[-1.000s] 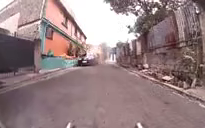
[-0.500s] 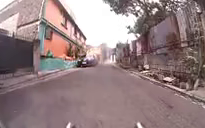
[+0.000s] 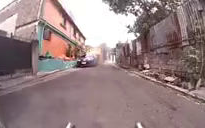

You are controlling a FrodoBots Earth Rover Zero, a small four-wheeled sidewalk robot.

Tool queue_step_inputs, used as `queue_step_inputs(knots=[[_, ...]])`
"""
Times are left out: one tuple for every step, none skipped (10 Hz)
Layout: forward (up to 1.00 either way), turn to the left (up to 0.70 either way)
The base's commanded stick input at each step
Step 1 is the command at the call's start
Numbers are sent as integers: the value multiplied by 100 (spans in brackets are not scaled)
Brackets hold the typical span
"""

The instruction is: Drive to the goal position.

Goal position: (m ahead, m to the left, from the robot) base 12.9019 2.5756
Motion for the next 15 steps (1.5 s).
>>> queue_step_inputs(knots=[[22,0],[22,0],[22,0],[22,0],[21,0],[22,0],[22,0],[22,0],[22,0],[22,0],[21,0],[21,0],[22,0],[22,0],[22,0]])
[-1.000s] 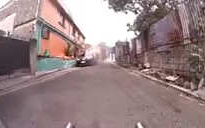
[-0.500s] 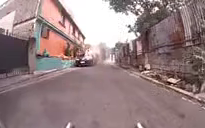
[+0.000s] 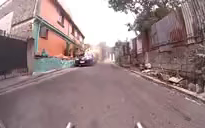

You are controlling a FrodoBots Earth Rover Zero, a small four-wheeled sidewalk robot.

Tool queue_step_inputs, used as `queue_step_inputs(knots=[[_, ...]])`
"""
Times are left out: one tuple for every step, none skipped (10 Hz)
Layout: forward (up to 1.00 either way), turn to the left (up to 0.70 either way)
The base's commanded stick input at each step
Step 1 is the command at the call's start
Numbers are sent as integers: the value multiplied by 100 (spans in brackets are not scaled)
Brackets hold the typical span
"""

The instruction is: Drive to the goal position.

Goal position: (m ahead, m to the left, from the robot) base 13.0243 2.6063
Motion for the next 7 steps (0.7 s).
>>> queue_step_inputs(knots=[[21,0],[22,0],[21,0],[21,0],[22,0],[22,0],[21,0]])
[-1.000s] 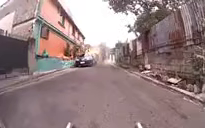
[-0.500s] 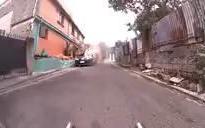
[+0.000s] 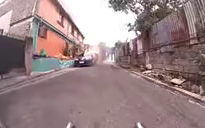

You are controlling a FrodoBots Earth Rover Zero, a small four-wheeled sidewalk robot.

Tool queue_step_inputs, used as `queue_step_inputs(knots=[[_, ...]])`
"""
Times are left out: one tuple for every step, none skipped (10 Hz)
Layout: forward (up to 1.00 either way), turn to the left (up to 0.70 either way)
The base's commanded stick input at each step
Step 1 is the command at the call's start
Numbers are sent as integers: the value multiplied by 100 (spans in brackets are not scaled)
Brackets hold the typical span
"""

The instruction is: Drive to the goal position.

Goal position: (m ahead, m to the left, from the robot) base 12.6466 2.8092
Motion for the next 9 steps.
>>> queue_step_inputs(knots=[[22,0],[22,0],[22,0],[22,0],[22,0],[22,0],[19,0],[16,0],[13,0]])
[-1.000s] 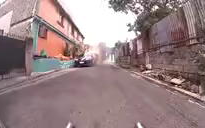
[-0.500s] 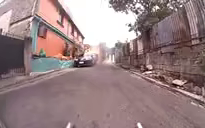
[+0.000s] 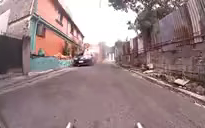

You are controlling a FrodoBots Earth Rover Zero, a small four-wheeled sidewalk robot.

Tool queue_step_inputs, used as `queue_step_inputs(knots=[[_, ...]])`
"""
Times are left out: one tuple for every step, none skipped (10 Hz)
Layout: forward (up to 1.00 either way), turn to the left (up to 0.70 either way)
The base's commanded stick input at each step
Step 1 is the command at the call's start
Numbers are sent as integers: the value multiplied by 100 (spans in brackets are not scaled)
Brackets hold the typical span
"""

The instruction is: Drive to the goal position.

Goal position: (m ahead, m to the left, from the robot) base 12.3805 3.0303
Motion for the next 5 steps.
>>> queue_step_inputs(knots=[[9,0],[6,0],[6,0],[6,0],[18,0]])
